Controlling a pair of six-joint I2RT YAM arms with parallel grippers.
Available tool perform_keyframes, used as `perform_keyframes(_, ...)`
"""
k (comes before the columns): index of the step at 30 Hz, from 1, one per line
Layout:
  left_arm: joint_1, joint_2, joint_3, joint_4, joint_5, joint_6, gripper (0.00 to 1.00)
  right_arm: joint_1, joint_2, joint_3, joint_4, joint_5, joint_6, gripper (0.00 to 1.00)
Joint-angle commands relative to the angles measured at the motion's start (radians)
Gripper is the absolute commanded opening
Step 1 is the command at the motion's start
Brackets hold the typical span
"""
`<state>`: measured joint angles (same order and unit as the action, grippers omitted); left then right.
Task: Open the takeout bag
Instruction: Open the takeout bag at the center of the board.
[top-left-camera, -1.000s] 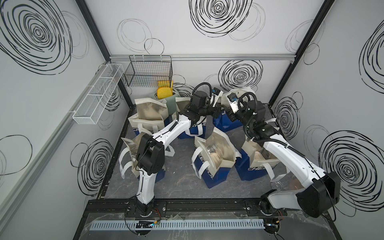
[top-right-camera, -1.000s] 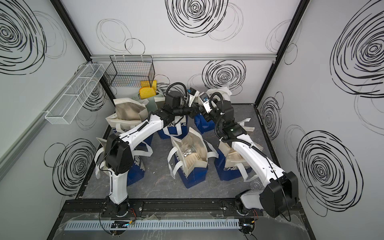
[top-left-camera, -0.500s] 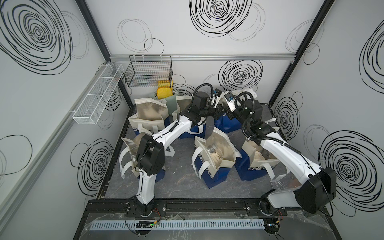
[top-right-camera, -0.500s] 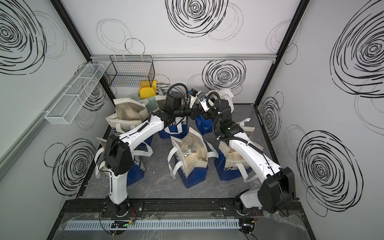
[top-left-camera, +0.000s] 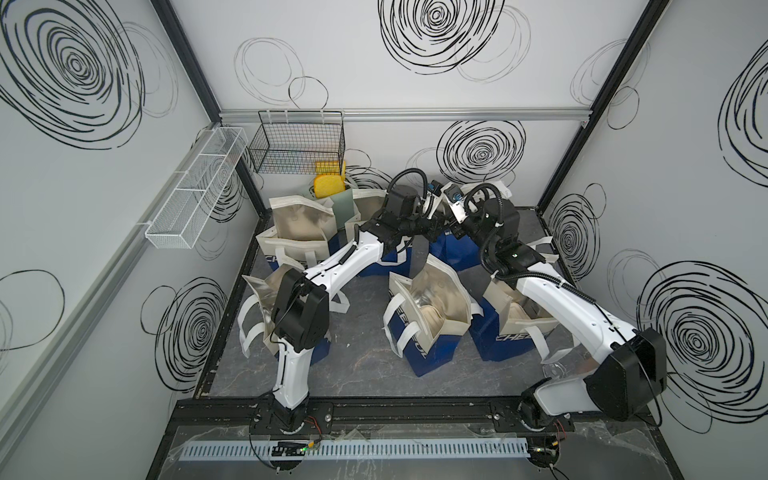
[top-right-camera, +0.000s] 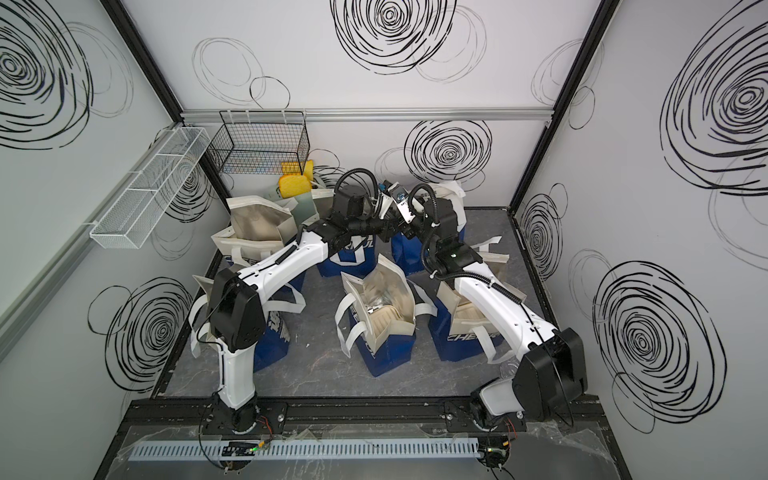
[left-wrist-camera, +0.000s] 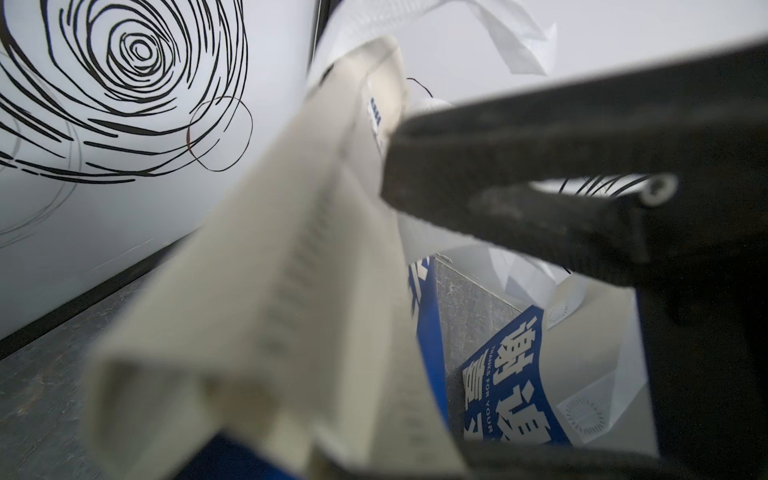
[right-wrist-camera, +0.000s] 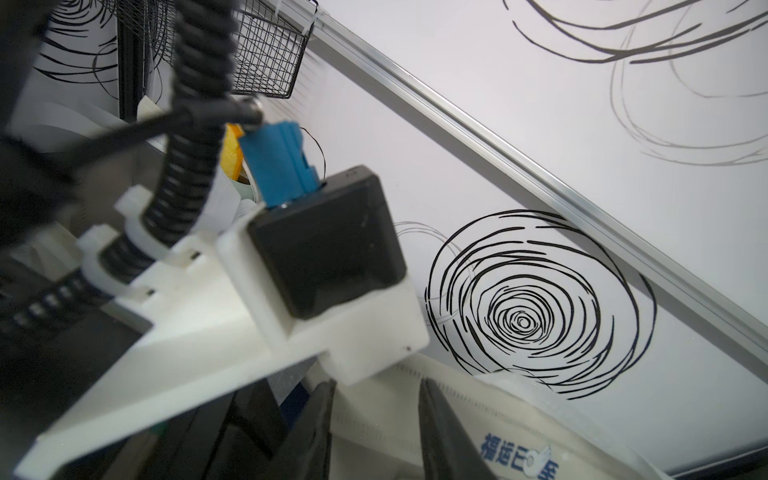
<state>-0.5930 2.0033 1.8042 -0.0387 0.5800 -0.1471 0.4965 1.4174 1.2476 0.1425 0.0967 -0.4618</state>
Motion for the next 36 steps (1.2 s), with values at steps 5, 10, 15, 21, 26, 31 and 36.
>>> perform_keyframes(5, -0.003, -0.070, -0.009, 0.039, 0.024, 0.021, 0.00, 0.004, 0.002, -0.015, 0.043, 0.058, -0.019, 0.28)
perform_keyframes(10, -0.001, -0.077, -0.014, 0.042, 0.026, 0.022, 0.00, 0.001, 0.005, -0.028, 0.055, 0.098, -0.009, 0.21)
perform_keyframes(15, 0.010, -0.093, -0.036, 0.067, 0.033, 0.005, 0.00, -0.010, 0.003, -0.026, 0.045, 0.106, 0.013, 0.00)
perform_keyframes(21, 0.017, -0.104, -0.054, 0.083, 0.039, -0.010, 0.00, -0.032, 0.002, 0.001, 0.009, 0.092, 0.061, 0.00)
perform_keyframes(26, 0.025, -0.107, -0.069, 0.088, 0.038, -0.014, 0.00, -0.071, 0.001, 0.046, -0.039, 0.067, 0.126, 0.00)
perform_keyframes(31, 0.034, -0.116, -0.098, 0.103, 0.040, -0.023, 0.00, -0.101, 0.005, 0.092, -0.079, 0.084, 0.149, 0.00)
perform_keyframes(36, 0.039, -0.117, -0.118, 0.096, 0.034, -0.022, 0.00, -0.117, 0.012, 0.133, -0.106, 0.099, 0.164, 0.00)
